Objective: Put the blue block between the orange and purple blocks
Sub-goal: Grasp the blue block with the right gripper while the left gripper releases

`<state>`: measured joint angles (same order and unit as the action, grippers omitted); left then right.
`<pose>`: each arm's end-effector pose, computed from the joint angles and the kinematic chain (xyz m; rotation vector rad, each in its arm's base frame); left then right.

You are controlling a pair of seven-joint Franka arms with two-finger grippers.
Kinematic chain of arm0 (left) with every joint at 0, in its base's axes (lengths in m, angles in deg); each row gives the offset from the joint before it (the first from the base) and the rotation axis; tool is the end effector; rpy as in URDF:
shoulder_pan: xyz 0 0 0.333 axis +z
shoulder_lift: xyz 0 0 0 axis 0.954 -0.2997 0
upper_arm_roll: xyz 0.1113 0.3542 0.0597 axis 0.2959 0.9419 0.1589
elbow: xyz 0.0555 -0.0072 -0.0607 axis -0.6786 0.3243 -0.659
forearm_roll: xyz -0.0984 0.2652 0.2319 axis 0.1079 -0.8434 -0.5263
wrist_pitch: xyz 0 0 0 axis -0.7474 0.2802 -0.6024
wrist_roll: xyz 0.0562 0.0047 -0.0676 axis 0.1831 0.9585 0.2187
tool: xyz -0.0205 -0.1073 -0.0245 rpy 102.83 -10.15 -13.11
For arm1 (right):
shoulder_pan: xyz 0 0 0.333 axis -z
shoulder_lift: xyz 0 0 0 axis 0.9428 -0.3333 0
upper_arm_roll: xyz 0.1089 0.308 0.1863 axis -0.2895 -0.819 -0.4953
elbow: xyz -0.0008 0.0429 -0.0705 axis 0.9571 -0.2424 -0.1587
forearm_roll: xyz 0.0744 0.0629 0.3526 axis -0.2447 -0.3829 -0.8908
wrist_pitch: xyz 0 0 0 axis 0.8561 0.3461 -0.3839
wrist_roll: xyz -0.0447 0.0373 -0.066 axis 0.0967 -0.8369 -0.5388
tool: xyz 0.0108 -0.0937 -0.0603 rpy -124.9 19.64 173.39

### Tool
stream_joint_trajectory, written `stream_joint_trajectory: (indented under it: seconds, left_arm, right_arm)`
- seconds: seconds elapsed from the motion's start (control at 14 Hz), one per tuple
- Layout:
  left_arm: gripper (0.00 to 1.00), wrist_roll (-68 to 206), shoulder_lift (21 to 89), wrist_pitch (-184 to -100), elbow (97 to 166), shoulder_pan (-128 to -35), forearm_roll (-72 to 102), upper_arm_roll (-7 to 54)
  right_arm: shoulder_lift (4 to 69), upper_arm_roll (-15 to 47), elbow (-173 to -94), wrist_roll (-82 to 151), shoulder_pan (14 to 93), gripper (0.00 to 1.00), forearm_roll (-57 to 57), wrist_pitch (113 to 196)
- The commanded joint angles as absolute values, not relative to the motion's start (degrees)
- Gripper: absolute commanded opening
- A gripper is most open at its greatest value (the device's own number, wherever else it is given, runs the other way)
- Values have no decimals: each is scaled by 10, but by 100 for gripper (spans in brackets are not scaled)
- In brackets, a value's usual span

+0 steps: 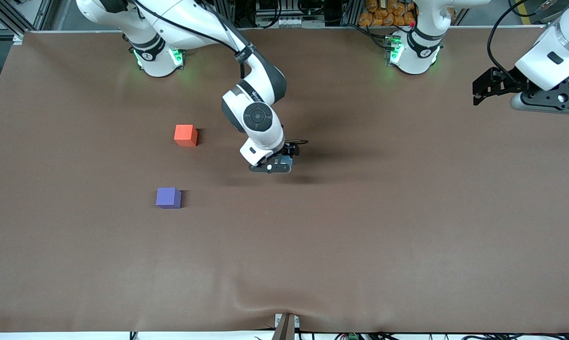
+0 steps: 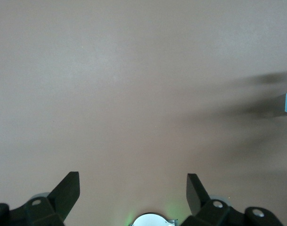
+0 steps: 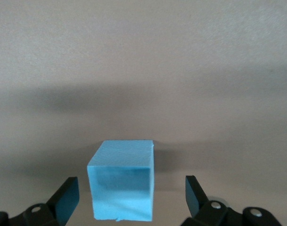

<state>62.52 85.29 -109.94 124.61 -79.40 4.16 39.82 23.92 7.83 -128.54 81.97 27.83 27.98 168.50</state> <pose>0.4823 -0.0732 0.6925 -3.0977 0.2315 0.0876 0.4920 0.4978 0.3047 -3.0396 0.0971 0.1818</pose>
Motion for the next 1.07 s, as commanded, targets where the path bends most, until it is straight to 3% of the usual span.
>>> stream_joint_trajectory:
  seconds: [0.0, 0.43, 0.5, 0.57, 0.71, 0.86, 1.0]
  left_arm:
    - [100, 626, 822, -1068, 1188, -785, 54, 394]
    - [100, 629, 824, -1068, 1197, -766, 64, 395]
    - [100, 631, 822, -1073, 1196, -765, 74, 396]
    - [100, 632, 822, -1074, 1196, -763, 76, 396]
    - [100, 632, 817, -1074, 1197, -762, 76, 396]
    - [100, 631, 815, -1074, 1197, -762, 76, 396]
    - [100, 629, 814, -1073, 1198, -760, 65, 396]
  right_arm:
    - [230, 85, -1283, 846, 260, 100, 288, 1701]
    - [216, 87, -1316, 873, 248, 100, 309, 1749]
    - [216, 87, -1315, 875, 246, 87, 309, 1750]
    - [218, 87, -1315, 877, 246, 44, 309, 1749]
    - [222, 86, -1311, 897, 250, 1, 308, 1742]
    - [241, 87, -1310, 896, 265, 0, 307, 1707]
    - [300, 87, -1310, 884, 312, 0, 307, 1602]
